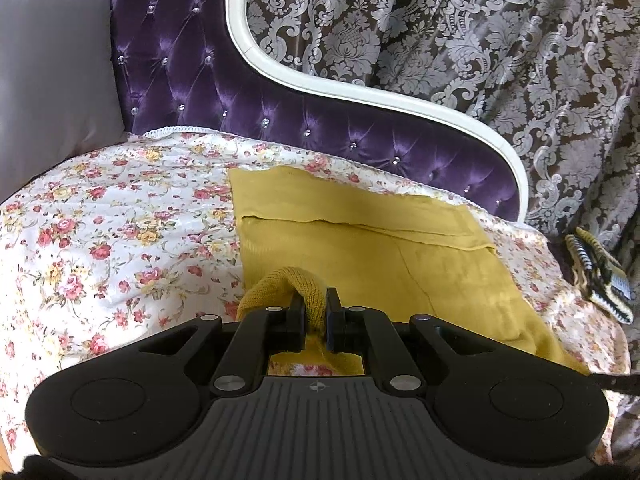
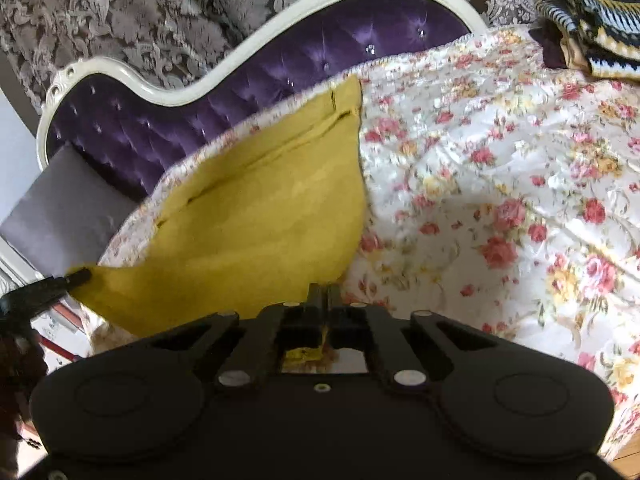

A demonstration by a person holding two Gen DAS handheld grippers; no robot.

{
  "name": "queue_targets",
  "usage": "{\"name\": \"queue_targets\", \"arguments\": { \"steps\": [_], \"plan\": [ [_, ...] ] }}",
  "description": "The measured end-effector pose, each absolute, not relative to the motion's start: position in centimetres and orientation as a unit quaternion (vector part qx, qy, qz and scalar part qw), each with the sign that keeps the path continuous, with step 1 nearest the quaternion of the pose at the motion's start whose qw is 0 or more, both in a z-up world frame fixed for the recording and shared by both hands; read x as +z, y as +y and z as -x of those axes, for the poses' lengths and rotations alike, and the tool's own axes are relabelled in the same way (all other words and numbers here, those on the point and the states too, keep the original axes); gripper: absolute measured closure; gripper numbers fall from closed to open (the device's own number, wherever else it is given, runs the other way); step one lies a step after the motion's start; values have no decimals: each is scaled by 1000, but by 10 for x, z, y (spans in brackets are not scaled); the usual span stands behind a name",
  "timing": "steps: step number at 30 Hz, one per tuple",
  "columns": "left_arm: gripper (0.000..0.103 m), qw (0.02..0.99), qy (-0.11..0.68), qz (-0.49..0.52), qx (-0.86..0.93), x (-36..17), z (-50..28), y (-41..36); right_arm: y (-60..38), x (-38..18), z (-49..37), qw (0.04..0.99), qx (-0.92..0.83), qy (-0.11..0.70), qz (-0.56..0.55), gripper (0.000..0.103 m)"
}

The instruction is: Fold small clothes

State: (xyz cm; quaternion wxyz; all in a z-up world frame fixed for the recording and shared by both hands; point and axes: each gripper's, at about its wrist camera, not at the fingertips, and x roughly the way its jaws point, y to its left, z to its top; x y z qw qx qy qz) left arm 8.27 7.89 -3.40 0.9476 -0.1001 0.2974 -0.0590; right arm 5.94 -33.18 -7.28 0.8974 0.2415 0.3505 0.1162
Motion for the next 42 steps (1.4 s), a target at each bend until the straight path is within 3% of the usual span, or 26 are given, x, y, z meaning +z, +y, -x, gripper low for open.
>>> {"name": "queue_targets", "arguments": {
  "steps": [7,13,23,27,29,32,42],
  "plan": [
    [95,948,292,104,-75,-22,-96,81,-339,-54,-97,886,154,313,-306,95],
    [95,943,299,126,-78,-18,-137,93,-340,-39,-179,892,150,296,-308,95],
    [90,921,359,142,-50,-55,-227,112,-326,-80,-279,901,92,325,-274,94],
    [50,930,339,141,-24,-53,-235,122,-328,-88,-286,906,77,322,-263,85],
    [42,932,331,142,-22,-49,-234,127,-332,-89,-285,908,70,317,-265,78],
    [41,934,330,137,-19,-47,-231,135,-335,-86,-283,913,68,308,-260,52],
    [38,919,381,90,-55,-78,-240,120,-304,-77,-282,940,117,303,-108,44]
  ]
}}
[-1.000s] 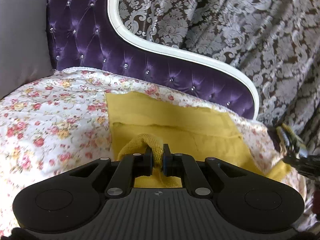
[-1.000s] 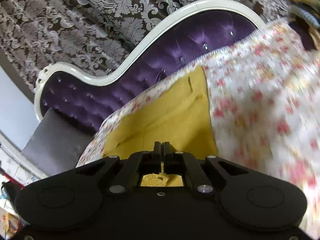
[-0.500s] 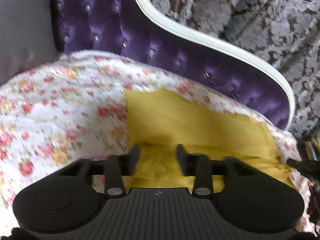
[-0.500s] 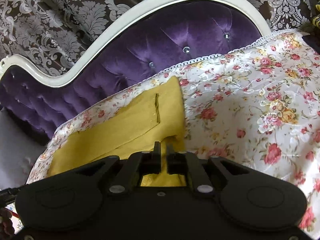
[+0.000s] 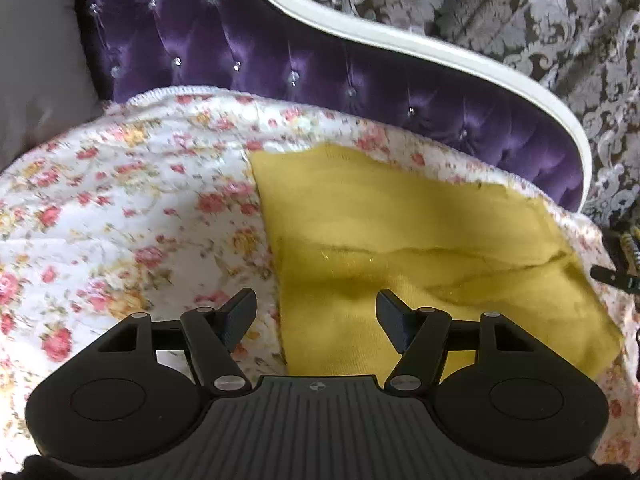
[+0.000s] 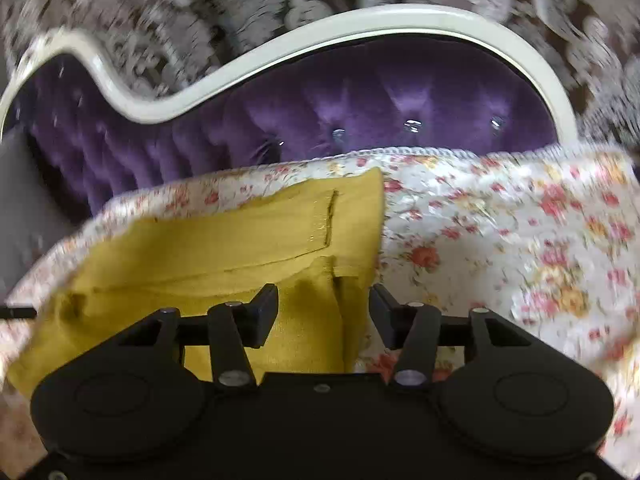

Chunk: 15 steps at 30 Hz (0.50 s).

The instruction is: Fold small clothes

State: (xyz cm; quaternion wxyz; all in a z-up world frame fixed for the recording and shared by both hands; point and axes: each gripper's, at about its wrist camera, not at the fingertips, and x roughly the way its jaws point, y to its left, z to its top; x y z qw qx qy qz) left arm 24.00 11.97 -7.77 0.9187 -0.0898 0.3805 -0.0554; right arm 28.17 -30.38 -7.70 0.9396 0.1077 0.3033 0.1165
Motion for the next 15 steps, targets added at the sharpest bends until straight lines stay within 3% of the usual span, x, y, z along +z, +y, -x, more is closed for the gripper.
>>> {"name": "queue_targets", "arguments": {
  "steps": [13,15],
  "plan": [
    [38,922,381,50,-50,-98,-243,96,-267,-95,-298,933,153,324,-6,40],
    [34,924,377,42,-49,-99,-241,92,-265,-96,-297,933,153,325,-3,39]
  ]
}}
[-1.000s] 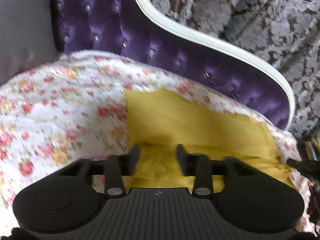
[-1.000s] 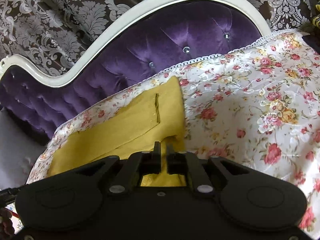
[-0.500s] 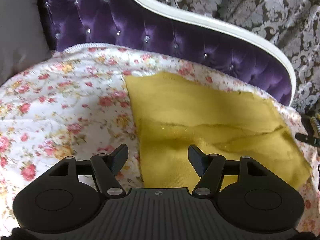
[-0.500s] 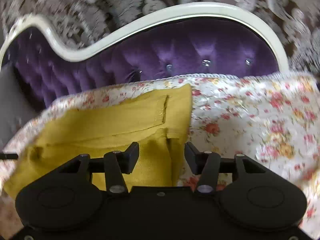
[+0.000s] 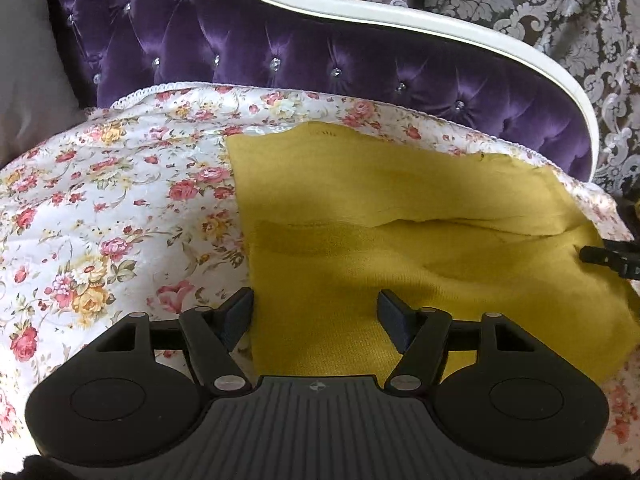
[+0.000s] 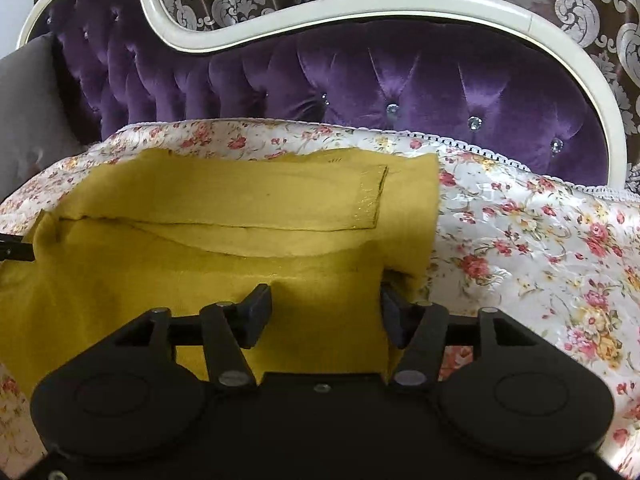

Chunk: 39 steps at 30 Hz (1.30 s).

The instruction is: Fold small clothes

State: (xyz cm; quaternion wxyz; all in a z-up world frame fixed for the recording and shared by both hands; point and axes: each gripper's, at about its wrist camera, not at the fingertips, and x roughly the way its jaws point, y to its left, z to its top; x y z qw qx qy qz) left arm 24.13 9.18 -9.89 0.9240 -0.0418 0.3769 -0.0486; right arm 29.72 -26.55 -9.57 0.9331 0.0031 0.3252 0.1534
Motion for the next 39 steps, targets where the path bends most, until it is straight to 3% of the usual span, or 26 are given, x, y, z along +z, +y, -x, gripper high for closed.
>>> {"name": "queue_targets", "arguments": {
  "steps": [6,23,25,31,34,35,39],
  "plan": [
    [28,932,358,-1,-51,-106,-235,80,-263,-97,-297,932,158,326,0,34],
    [29,944,325,22,-55,-101,-233,90,-267,-96,-294,933,167,320,-15,33],
    [34,943,326,26,-57,-101,-238,92,-267,-96,-294,933,168,319,-17,33],
    [71,941,330,19,-72,-101,-249,93,-269,-96,-294,933,166,319,-21,54],
    [98,941,329,18,-69,-102,-253,92,-271,-95,-293,935,160,316,-21,81],
    [99,943,326,18,-68,-102,-253,92,-272,-94,-293,935,158,316,-21,88],
    [100,945,318,30,-74,-101,-248,94,-271,-89,-287,939,160,305,-17,93]
  ]
}}
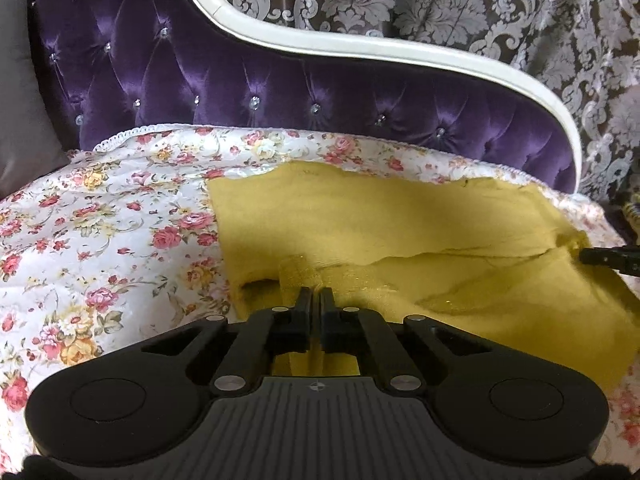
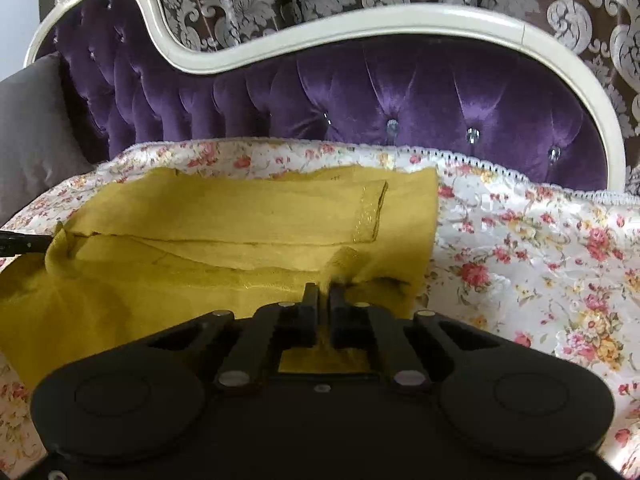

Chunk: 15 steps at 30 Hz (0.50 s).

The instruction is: Fold small clothes

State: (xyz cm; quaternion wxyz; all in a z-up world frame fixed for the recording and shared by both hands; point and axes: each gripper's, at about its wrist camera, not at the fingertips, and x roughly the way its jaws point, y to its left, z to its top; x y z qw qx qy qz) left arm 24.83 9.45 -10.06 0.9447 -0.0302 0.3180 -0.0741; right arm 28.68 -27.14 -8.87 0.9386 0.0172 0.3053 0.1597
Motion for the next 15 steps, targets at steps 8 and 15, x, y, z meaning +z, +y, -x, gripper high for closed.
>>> {"name": "queue_targets", "arguments": {
  "steps": [8,15],
  "plan": [
    [100,966,252,6,-52,-72,-218,95,-275,-53,-264,955,161,247,-15,93],
    [100,975,217,3,-52,-43,-224,98,-278,-25,-279,963,162,213,-20,93]
  ]
}}
